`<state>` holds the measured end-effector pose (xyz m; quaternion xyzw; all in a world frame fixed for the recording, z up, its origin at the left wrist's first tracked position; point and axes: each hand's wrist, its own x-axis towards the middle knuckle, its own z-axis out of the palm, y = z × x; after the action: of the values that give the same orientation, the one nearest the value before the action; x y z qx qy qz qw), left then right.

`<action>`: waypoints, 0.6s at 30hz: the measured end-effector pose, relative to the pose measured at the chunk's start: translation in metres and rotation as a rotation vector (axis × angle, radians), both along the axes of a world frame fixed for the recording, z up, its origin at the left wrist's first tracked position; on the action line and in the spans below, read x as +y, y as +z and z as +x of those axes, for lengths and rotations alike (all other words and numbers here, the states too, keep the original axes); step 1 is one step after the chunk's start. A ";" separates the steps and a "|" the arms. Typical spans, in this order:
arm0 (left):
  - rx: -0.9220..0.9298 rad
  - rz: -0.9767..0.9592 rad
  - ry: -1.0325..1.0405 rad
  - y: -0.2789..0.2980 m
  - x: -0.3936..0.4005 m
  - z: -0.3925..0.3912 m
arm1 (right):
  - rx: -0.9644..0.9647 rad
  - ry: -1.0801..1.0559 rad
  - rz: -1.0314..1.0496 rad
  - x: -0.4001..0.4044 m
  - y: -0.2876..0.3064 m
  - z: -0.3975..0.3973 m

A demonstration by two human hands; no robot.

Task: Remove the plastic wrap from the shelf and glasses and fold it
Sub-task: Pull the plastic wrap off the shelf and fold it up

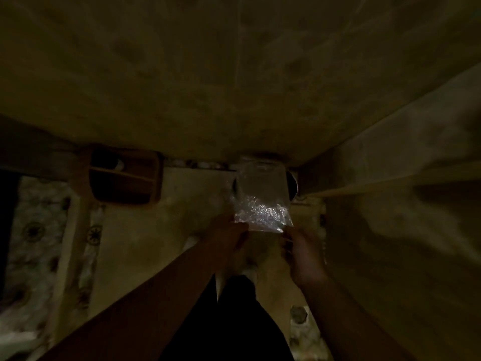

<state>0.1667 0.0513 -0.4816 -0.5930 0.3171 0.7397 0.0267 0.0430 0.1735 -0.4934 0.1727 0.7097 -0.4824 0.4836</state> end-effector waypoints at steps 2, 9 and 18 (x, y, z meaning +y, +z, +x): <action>-0.041 -0.007 0.013 -0.044 0.001 -0.003 | 0.005 -0.032 0.002 -0.001 -0.043 -0.001; -0.038 -0.063 0.012 -0.199 -0.005 -0.032 | 0.116 -0.107 0.082 -0.005 -0.193 -0.013; -0.008 -0.198 -0.024 -0.310 -0.014 -0.081 | 0.326 -0.180 0.037 -0.017 -0.304 -0.055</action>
<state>0.0852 0.0372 -0.7914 -0.5916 0.3959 0.7020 -0.0219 -0.0119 0.1566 -0.7976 0.1640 0.7689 -0.5322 0.3140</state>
